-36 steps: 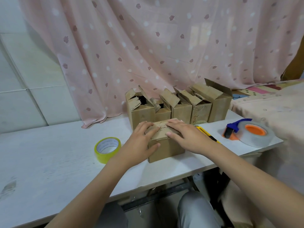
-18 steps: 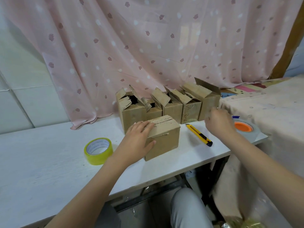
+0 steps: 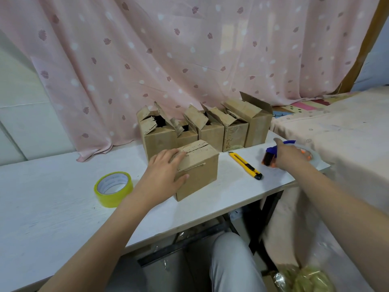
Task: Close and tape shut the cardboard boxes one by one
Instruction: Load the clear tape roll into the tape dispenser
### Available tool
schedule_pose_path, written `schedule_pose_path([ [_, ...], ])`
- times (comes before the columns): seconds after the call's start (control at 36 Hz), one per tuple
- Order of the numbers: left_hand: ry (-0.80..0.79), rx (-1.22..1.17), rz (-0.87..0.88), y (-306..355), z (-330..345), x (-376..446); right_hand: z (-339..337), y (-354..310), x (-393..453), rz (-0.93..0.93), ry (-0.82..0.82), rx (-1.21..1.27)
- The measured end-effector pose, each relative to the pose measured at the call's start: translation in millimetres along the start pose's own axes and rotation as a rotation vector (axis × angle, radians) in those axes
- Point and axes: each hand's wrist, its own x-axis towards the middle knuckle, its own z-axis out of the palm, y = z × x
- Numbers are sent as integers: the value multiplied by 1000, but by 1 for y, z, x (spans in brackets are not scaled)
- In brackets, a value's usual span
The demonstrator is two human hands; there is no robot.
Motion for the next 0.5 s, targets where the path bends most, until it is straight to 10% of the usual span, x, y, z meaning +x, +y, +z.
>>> schedule_pose_path([
  [0.5, -81, 4, -76, 3, -11, -3, -3, 7, -2, -62, 59, 245],
])
